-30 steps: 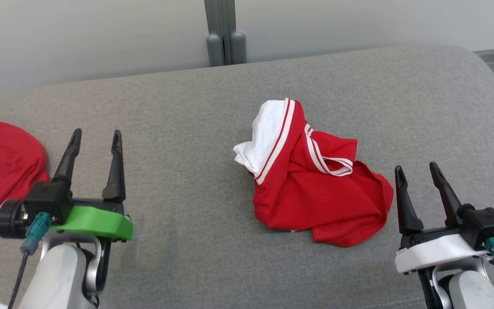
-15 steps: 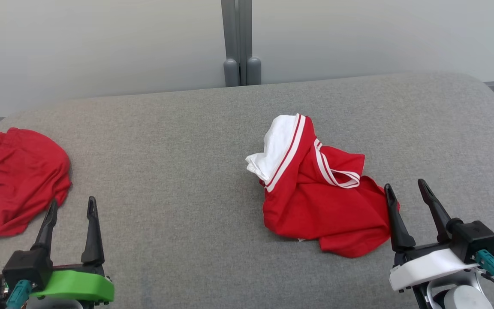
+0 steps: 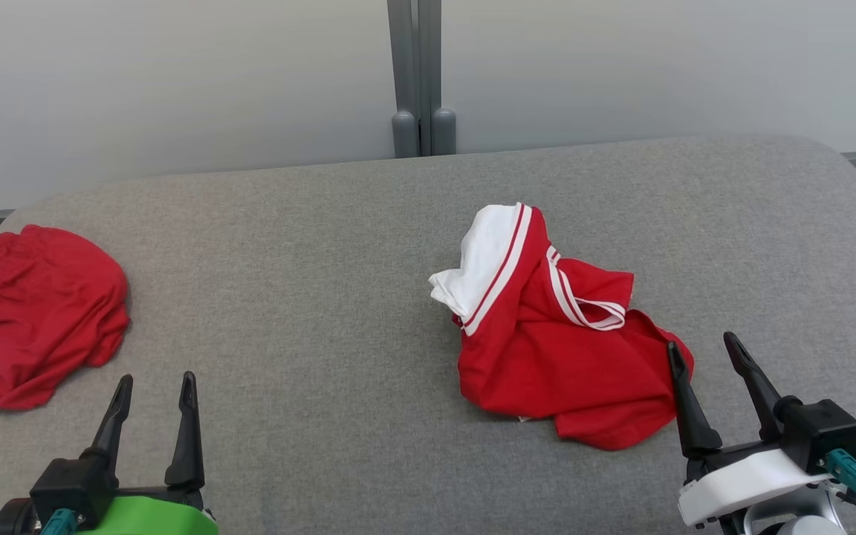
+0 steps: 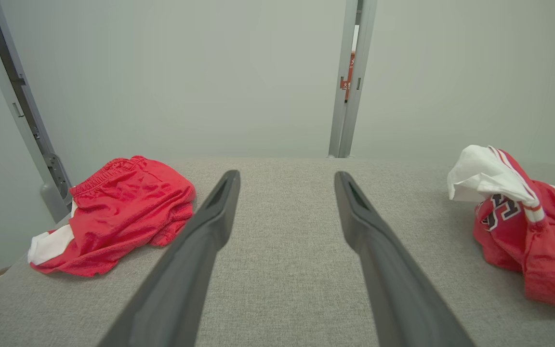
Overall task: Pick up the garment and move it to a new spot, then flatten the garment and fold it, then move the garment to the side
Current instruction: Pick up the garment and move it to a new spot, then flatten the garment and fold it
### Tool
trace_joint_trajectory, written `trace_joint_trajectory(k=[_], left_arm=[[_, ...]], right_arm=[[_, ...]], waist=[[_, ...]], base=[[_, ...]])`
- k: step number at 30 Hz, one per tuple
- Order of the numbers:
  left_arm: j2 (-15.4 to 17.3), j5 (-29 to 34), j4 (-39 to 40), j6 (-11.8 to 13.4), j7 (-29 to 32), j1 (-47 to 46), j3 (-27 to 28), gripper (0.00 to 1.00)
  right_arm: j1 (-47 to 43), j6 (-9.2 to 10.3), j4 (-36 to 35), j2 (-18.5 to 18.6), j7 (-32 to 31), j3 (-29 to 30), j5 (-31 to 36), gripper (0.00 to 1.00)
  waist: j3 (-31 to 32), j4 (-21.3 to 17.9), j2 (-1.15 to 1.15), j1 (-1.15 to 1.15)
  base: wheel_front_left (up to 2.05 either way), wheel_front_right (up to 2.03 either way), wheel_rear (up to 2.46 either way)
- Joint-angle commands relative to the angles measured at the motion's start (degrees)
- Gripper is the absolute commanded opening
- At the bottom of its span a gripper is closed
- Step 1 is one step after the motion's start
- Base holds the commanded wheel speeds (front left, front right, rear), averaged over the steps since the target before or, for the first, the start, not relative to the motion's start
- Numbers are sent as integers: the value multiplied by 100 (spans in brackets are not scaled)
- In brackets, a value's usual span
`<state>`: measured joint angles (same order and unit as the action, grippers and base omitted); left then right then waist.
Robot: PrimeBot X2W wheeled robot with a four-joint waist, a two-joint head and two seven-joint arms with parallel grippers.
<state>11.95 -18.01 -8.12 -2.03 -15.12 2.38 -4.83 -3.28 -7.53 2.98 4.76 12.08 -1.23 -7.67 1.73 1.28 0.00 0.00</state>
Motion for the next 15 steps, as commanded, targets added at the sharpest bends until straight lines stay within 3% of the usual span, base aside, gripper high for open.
trace_joint_trajectory(k=[1,15], left_arm=[[-8,37,-34,-37,-5,29,10,100],[-105,160,-173,-126,-5,-131,55,100]], right_arm=[[-74,8,-28,5,-23,21,-21,100],[-103,8,-66,-26,-62,84,22,100]], waist=[[-1,5,0,0],[-12,14,0,0]], base=[[0,0,0],[0,0,0]])
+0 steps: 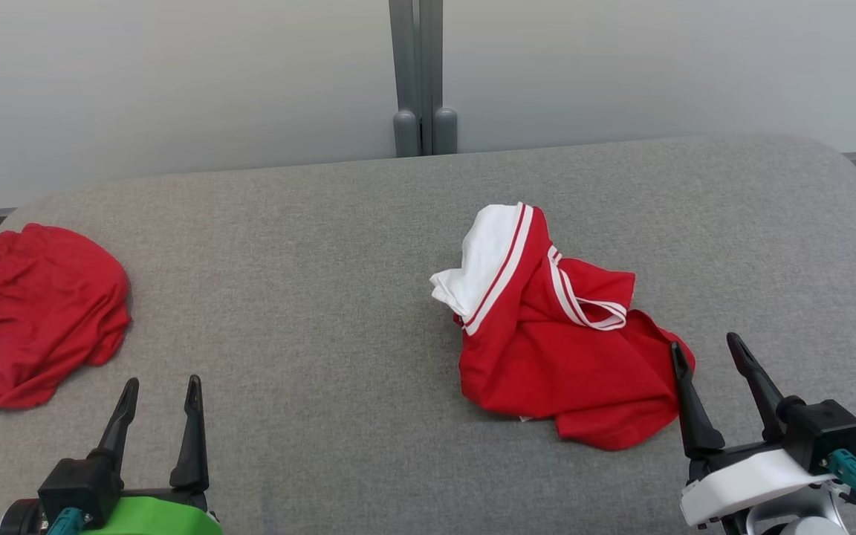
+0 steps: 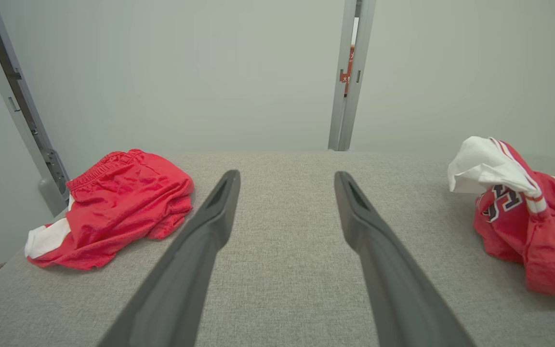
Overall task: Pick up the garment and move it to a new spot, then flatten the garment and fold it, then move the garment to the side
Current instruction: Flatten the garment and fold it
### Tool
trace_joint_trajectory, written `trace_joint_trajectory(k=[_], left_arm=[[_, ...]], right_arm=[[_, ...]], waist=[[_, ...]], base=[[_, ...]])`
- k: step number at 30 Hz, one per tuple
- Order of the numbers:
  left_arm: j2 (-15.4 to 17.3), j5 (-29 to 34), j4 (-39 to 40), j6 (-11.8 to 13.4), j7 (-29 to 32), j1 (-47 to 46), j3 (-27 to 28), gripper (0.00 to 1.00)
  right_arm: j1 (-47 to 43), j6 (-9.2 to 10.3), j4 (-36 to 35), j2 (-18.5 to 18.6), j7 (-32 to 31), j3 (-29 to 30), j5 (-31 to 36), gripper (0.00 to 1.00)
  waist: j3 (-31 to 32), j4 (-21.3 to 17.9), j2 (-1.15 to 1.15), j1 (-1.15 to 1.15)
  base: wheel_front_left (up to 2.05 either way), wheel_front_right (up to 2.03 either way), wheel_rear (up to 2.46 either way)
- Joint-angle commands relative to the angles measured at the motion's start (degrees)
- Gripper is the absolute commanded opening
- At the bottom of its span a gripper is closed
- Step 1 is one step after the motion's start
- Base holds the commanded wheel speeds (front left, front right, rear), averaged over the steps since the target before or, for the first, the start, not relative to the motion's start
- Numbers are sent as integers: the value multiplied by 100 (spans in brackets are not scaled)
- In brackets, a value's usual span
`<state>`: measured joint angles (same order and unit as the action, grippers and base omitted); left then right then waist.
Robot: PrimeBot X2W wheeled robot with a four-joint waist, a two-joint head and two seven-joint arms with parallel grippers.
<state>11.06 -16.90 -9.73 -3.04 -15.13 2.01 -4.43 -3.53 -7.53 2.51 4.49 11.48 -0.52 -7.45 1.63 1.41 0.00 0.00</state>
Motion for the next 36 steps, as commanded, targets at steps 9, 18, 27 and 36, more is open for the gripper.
trace_joint_trajectory(k=[9,18,27,36], left_arm=[[-29,119,-61,-54,-4,-109,70,100],[-45,154,-89,-61,-4,-127,122,100],[-54,171,-141,-72,-3,-164,162,100],[-55,179,-180,-78,-4,-177,188,100]], right_arm=[[-73,8,-2,-8,-2,28,25,100],[-52,8,53,-12,8,30,-1,100],[-12,8,96,-20,16,12,6,100],[25,8,138,25,27,-13,-49,100]], waist=[[-8,11,0,0],[6,3,0,0],[47,-9,0,0],[74,-49,0,0]], base=[[0,0,0],[0,0,0],[0,0,0],[0,0,0]])
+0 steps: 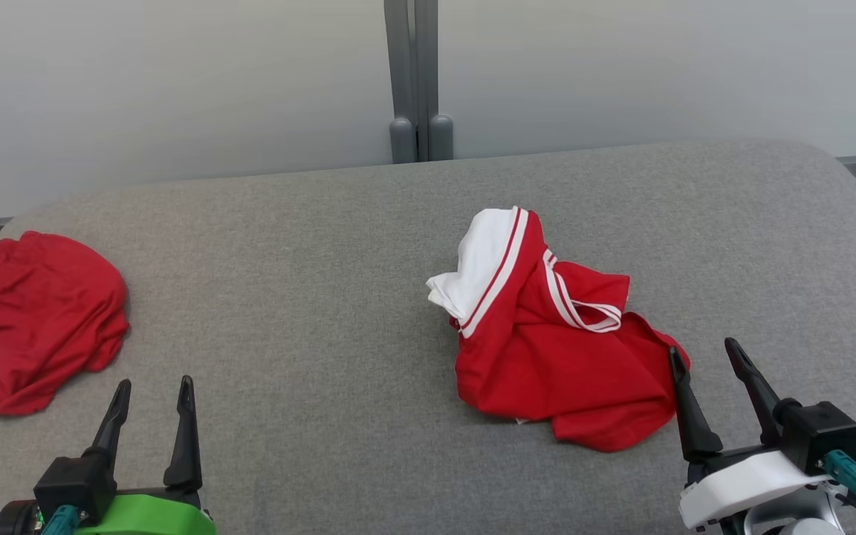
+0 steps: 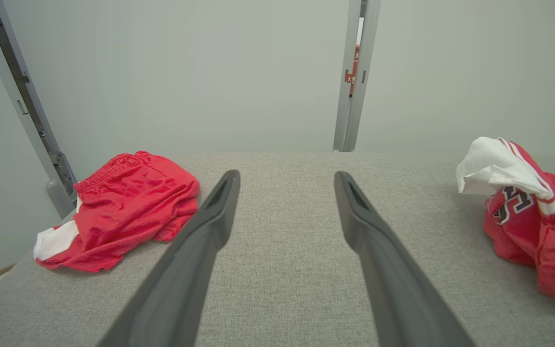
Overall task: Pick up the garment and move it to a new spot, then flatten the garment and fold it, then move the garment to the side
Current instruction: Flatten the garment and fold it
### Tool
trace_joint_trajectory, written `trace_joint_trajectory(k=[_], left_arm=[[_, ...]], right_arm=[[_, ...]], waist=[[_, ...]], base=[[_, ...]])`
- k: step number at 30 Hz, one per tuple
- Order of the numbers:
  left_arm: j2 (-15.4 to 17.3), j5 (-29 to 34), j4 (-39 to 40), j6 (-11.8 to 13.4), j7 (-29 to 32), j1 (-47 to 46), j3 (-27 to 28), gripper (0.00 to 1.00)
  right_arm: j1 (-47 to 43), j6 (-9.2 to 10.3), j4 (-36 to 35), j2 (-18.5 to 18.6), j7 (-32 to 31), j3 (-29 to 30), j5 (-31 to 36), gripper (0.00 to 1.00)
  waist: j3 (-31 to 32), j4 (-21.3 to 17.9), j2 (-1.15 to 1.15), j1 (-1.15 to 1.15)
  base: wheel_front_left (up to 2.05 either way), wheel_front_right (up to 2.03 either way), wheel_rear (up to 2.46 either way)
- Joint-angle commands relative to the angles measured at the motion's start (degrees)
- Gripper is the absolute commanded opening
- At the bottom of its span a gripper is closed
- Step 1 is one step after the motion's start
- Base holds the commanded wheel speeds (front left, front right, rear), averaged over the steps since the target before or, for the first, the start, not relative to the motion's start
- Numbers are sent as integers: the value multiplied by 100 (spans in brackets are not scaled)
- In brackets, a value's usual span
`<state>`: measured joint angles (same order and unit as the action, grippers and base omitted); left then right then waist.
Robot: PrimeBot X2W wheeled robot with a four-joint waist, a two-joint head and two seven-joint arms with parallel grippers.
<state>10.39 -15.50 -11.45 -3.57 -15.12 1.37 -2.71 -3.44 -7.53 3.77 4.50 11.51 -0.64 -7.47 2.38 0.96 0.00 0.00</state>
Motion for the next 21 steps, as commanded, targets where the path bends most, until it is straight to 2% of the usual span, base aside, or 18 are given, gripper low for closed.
trace_joint_trajectory(k=[1,9,21], left_arm=[[11,40,-9,-27,-5,-117,14,100],[-73,65,-119,-128,24,-387,-267,100],[-327,14,-500,-352,258,-1402,-1323,100]], right_arm=[[18,8,15,24,26,-4,-51,100],[97,8,32,34,35,-56,-60,100],[252,8,78,7,68,-96,-63,100]], waist=[[0,-9,0,0],[-72,-106,0,0],[-382,-641,0,0]], base=[[0,0,0],[0,0,0],[0,0,0]])
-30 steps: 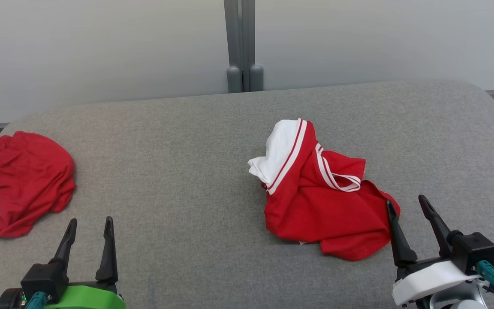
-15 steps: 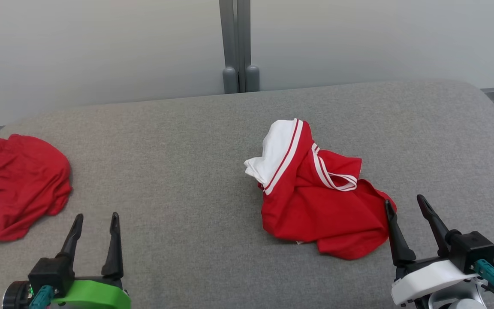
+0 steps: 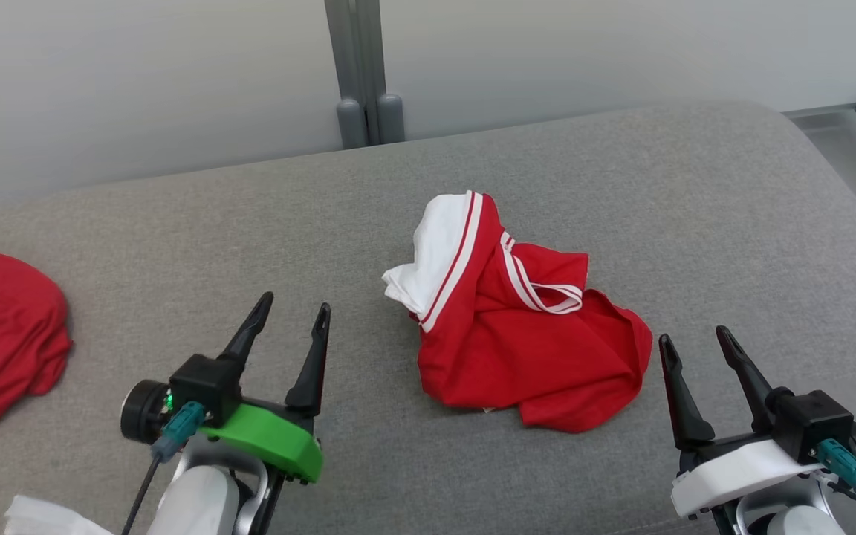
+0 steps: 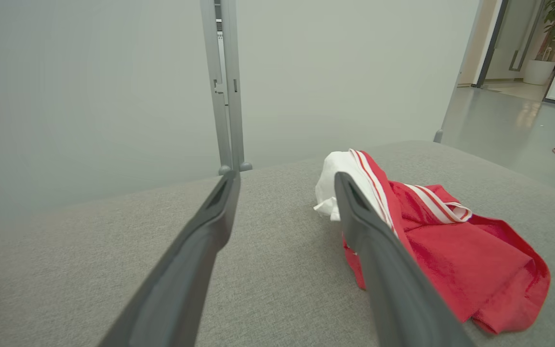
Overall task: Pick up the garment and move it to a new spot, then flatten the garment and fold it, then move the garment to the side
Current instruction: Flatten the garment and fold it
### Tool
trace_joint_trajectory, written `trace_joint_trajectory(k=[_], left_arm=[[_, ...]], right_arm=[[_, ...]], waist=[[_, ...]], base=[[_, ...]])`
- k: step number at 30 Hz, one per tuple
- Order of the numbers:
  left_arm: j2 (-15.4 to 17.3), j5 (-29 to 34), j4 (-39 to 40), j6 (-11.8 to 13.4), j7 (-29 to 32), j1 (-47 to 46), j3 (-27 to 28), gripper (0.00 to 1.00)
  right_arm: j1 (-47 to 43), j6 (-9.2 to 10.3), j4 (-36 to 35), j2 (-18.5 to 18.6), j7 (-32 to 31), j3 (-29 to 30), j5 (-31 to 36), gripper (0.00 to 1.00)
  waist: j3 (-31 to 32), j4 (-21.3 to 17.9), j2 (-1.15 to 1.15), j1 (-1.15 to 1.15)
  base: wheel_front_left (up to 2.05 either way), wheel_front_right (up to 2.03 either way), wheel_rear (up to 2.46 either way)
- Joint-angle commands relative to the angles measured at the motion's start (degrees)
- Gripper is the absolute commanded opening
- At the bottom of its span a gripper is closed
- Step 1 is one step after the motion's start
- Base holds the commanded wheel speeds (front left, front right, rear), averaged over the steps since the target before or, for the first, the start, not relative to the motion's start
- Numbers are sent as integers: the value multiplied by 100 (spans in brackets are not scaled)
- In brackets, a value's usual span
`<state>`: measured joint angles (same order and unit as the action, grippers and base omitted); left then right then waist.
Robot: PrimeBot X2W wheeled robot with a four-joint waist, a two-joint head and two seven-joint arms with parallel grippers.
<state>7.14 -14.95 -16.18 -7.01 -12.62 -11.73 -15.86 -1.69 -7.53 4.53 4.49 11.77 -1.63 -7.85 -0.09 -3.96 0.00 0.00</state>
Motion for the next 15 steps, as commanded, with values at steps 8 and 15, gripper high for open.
trace_joint_trajectory(k=[8,15], left_arm=[[-126,-177,-524,-46,292,-499,-643,100],[-104,-388,-914,-49,365,-577,-1120,100]], right_arm=[[278,8,56,-35,147,10,-85,100],[445,8,156,-95,242,14,-98,100]], waist=[[-578,-544,0,0],[-844,-818,0,0]], base=[[0,0,0],[0,0,0]])
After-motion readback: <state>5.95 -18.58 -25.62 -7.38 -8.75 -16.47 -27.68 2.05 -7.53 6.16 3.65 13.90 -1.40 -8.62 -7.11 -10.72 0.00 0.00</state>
